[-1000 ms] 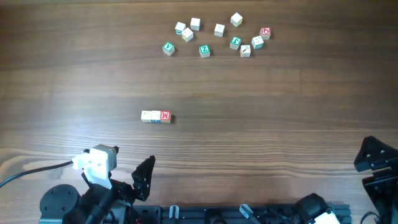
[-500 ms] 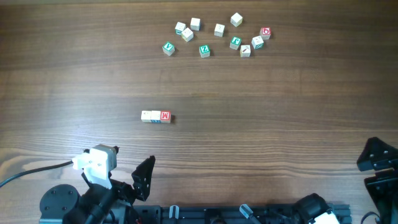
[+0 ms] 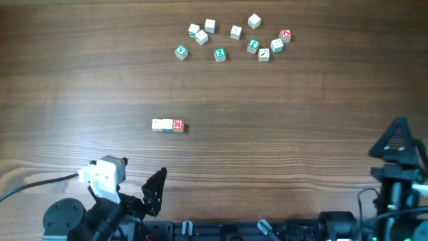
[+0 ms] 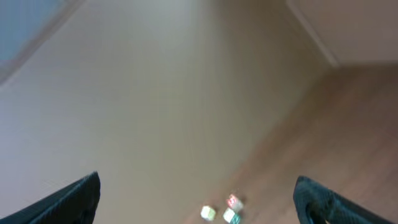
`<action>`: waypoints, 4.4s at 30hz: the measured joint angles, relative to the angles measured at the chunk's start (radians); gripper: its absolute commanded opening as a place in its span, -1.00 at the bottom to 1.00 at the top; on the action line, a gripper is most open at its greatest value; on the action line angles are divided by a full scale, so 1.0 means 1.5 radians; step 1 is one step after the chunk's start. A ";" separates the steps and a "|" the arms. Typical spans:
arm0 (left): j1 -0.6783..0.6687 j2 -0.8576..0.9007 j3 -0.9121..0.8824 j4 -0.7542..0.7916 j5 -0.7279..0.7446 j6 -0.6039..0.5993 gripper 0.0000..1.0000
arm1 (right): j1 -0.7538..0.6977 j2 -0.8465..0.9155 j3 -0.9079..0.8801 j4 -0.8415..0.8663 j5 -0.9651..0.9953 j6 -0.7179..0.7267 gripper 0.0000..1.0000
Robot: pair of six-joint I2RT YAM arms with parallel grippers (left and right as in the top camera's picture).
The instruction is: Form a horizontal line
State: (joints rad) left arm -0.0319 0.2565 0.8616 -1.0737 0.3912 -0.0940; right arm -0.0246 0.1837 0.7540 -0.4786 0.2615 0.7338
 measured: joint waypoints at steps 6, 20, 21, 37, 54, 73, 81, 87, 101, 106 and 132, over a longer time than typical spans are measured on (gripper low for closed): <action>0.000 -0.001 0.000 0.000 0.000 0.000 1.00 | -0.074 -0.091 -0.195 0.231 -0.130 -0.062 0.99; 0.000 -0.001 0.000 0.000 0.000 0.000 1.00 | -0.074 -0.108 -0.462 0.425 -0.134 -0.032 0.99; 0.000 -0.001 0.000 0.000 0.000 0.000 1.00 | -0.074 -0.108 -0.477 0.424 -0.130 -0.025 0.99; 0.000 -0.001 0.000 0.000 0.000 0.000 1.00 | -0.074 -0.110 -0.499 0.319 -0.160 -0.296 0.99; 0.000 -0.001 0.000 0.000 0.000 0.000 1.00 | -0.074 -0.110 -0.499 0.319 -0.192 -0.384 1.00; 0.000 -0.003 -0.009 0.009 -0.003 0.000 1.00 | -0.074 -0.110 -0.499 0.319 -0.192 -0.386 0.99; 0.000 -0.156 -0.241 0.278 -0.025 0.046 1.00 | -0.075 -0.110 -0.499 0.319 -0.192 -0.386 0.99; 0.000 -0.159 -0.346 0.461 -0.028 0.172 1.00 | -0.075 -0.111 -0.499 0.319 -0.192 -0.386 0.99; 0.000 -0.161 -0.562 0.673 -0.173 0.143 1.00 | -0.075 -0.111 -0.499 0.319 -0.192 -0.386 0.99; 0.000 -0.162 -0.564 0.697 -0.194 0.142 1.00 | -0.075 -0.111 -0.499 0.319 -0.192 -0.386 0.99; 0.001 -0.162 -0.565 0.667 -0.213 0.098 1.00 | -0.075 -0.111 -0.499 0.319 -0.192 -0.386 0.99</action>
State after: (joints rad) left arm -0.0307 0.0135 0.0139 -0.0734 0.0715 0.0525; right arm -0.1364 0.0166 0.0059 -0.0006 -0.0265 0.1551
